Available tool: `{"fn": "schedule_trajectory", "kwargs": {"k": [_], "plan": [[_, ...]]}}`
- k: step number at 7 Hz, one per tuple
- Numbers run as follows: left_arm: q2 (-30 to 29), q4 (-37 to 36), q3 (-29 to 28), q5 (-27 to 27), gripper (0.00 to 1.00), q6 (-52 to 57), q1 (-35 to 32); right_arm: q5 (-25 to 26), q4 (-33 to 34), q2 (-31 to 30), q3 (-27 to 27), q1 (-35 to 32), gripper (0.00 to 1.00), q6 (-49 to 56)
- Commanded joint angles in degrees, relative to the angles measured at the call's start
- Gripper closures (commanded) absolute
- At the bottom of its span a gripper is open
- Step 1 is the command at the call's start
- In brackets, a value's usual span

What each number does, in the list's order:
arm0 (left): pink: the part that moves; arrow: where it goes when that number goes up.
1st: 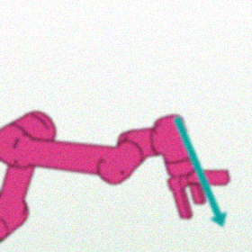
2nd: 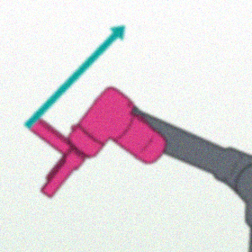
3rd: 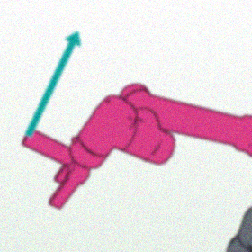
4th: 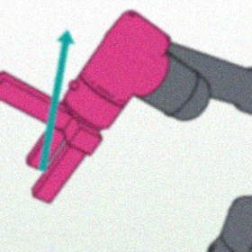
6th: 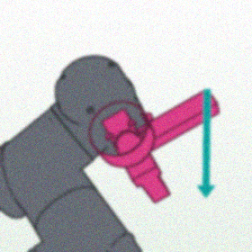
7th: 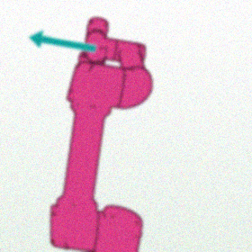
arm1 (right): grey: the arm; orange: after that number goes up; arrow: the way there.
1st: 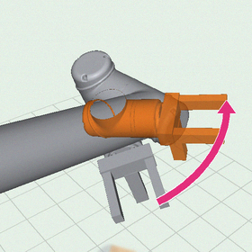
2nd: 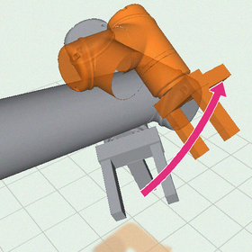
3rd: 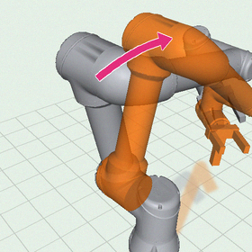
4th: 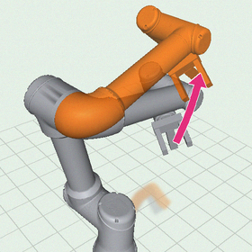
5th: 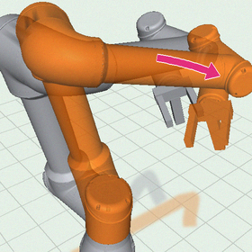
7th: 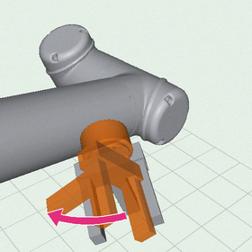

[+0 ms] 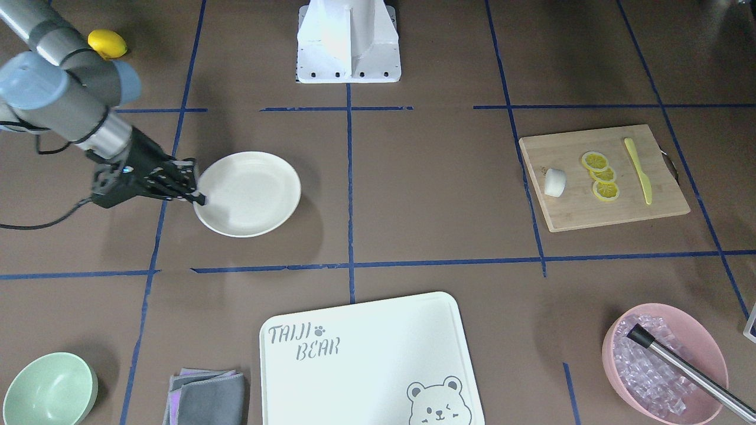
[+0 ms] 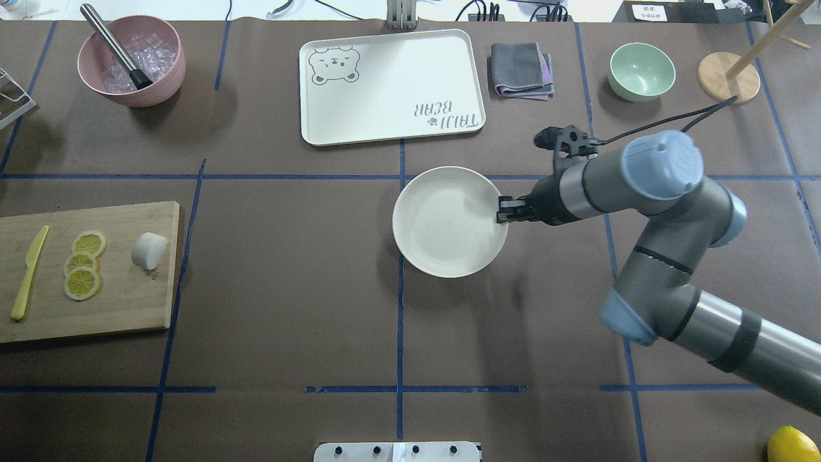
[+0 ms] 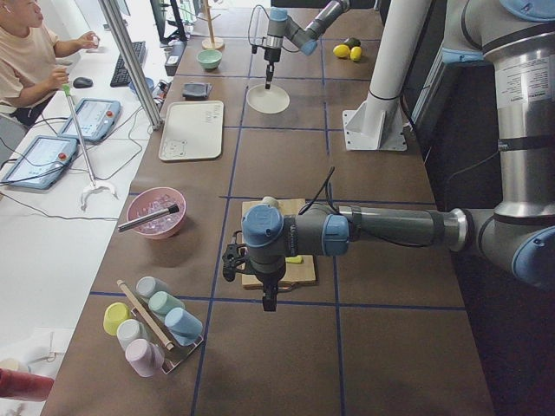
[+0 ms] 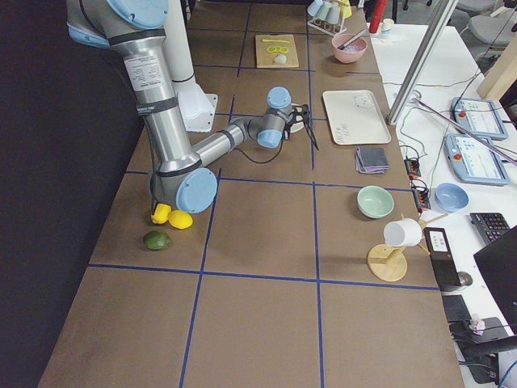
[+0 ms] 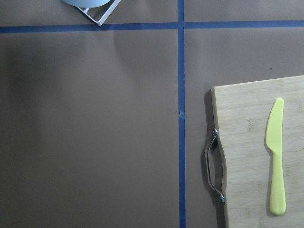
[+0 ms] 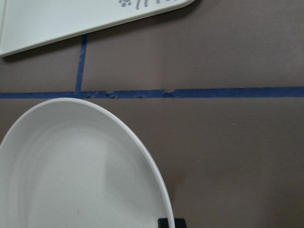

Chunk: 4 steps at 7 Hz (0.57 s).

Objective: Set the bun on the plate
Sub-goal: 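Slide the white plate with the right gripper toward the table center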

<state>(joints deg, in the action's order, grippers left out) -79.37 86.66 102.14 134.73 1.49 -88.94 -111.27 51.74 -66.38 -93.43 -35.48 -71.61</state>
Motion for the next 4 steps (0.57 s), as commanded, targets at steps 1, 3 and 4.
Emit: {"fn": "schedule_trajectory", "kwargs": {"k": [1,3,4], "plan": [[0.0,0.0,-0.1,0.0,0.00,0.0,0.0,6.8,4.9,6.6,3.6,5.2,0.99,-4.2],[0.0,0.0,-0.2,-0.1,0.00,0.0,0.0,6.9,4.8,6.8,4.2,6.5,0.87,-5.4],[0.0,0.0,-0.1,0.0,0.00,0.1,0.0,6.8,4.6,6.8,4.3,6.5,0.64,-8.3]]}}
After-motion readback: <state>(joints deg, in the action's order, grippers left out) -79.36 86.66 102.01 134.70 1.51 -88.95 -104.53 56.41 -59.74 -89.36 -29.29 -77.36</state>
